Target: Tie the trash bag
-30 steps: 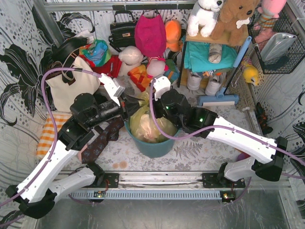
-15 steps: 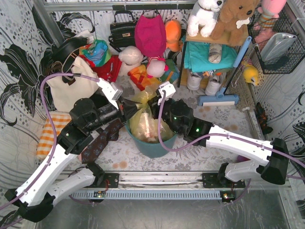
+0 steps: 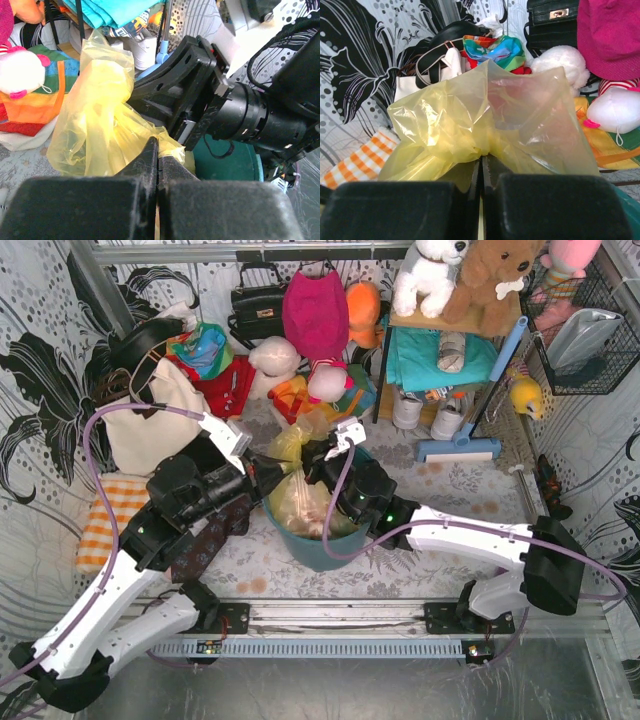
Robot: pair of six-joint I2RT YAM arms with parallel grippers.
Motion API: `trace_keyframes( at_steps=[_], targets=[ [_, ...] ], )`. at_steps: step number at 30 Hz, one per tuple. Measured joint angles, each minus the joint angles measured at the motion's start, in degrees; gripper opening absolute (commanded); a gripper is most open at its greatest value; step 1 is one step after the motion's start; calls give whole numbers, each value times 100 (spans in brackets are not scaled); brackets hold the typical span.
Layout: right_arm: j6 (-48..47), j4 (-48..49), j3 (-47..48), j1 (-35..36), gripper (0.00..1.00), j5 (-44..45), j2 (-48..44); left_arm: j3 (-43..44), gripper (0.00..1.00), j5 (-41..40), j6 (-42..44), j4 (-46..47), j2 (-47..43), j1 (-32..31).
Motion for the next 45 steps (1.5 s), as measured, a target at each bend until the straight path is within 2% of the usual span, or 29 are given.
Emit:
trace_keyframes(
  at_steps=[9, 18, 27, 32, 37, 40, 45],
  targets=[
    [-116, 1432, -157, 22, 0, 474, 695, -293, 0, -157, -212, 42, -297, 0],
    [-568, 3145, -24, 26, 0, 1176, 1244, -575, 0, 404, -566, 291, -413, 7],
    [-901, 4962, -24, 17, 0, 1064, 1620, -575, 0, 859, -691, 407, -374, 9],
    [-852, 5178, -151, -31, 0, 538, 1696, -575, 0, 925, -699, 289, -387, 9],
    [-774, 5184, -621, 9, 0, 63, 1628, -599, 0, 522, -678, -11, -599, 9],
    [-1051, 5193, -1016, 133, 0, -188, 1692, -629, 0, 286, -673, -114, -778, 9],
    [-1552, 4830, -1069, 328, 0, -205, 1499, -654, 0, 44, -675, -136, -1001, 9]
  ],
)
